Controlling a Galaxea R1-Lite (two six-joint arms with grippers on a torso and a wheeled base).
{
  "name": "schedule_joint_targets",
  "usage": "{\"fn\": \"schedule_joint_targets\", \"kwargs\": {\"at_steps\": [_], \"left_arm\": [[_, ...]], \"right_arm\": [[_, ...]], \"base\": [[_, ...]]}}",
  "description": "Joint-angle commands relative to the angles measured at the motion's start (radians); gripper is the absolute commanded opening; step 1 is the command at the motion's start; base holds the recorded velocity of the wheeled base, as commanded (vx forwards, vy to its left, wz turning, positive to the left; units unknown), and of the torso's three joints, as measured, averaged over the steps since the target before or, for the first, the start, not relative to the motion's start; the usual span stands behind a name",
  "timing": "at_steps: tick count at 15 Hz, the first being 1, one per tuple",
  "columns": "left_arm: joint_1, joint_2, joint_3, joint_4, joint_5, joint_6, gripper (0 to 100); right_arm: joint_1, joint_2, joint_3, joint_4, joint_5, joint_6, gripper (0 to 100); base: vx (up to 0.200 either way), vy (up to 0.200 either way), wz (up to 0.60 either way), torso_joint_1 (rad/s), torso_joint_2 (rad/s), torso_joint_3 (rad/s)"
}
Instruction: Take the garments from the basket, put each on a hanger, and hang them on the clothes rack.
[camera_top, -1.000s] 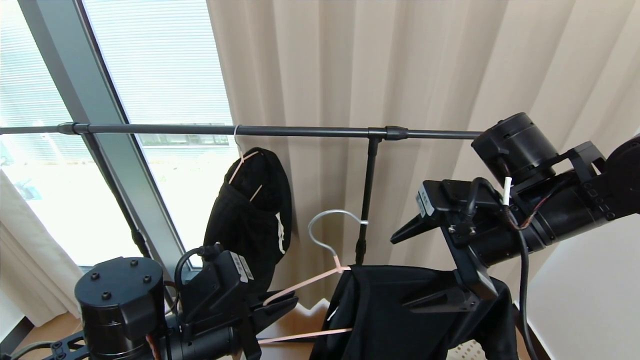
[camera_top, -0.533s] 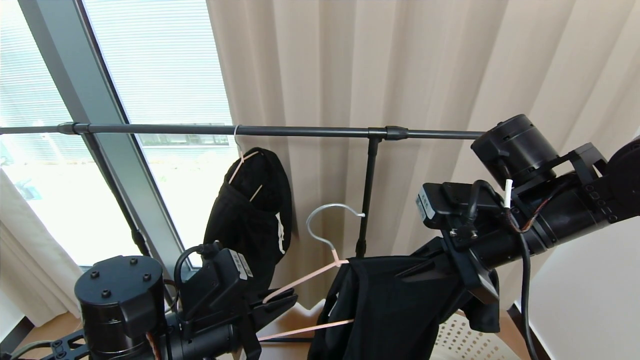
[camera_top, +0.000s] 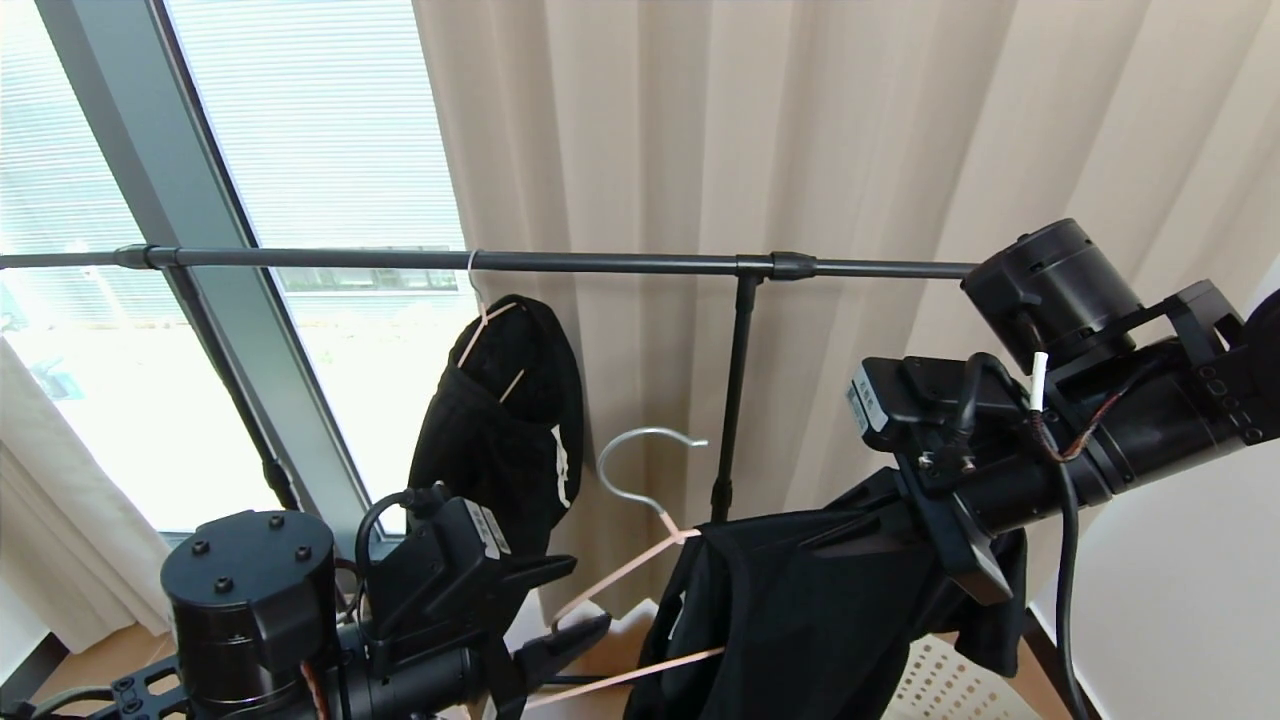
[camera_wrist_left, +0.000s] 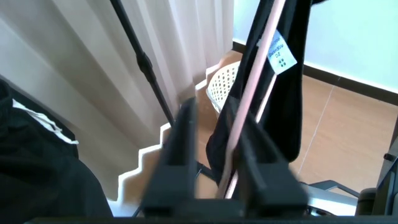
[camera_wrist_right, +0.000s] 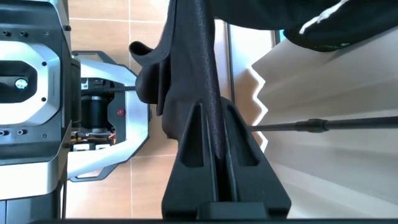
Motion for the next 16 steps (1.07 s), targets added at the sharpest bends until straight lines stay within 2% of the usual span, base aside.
{"fn": "schedule_joint_targets", "kwargs": {"at_steps": [1,4,7,12,15,16], "left_arm": [[0.000,0.010,-0.001,0.000,0.000,0.001,100],[0.007,0.004,-0.001,-0.006,0.000,0.001,100],[0.026,-0.003,0.008,-0.070,0.000,-0.004,100],[0.132,-0.032,-0.033,-0.073,-0.001,-0.012,100],[0.115,0.013,-0.033,-0.064,0.013,-0.013,100],[0.101,0.028,-0.031,-0.064,0.022,-0.013,100]], "right_arm": [[0.001,-0.014,-0.001,-0.001,0.002,0.000,0],[0.001,-0.039,0.000,0.007,-0.001,0.000,0],[-0.005,-0.043,-0.011,-0.004,-0.021,0.006,0],[-0.016,-0.060,-0.070,-0.005,-0.180,0.047,0],[-0.009,-0.063,-0.101,-0.056,-0.312,0.079,0],[-0.007,-0.063,-0.098,-0.079,-0.334,0.082,0]], "base": [[0.000,0.000,0.00,0.000,0.00,0.000],[0.000,0.000,0.00,0.000,0.00,0.000],[0.000,0.000,0.00,0.000,0.00,0.000],[0.000,0.000,0.00,0.000,0.00,0.000],[0.000,0.000,0.00,0.000,0.00,0.000],[0.000,0.000,0.00,0.000,0.00,0.000]]}}
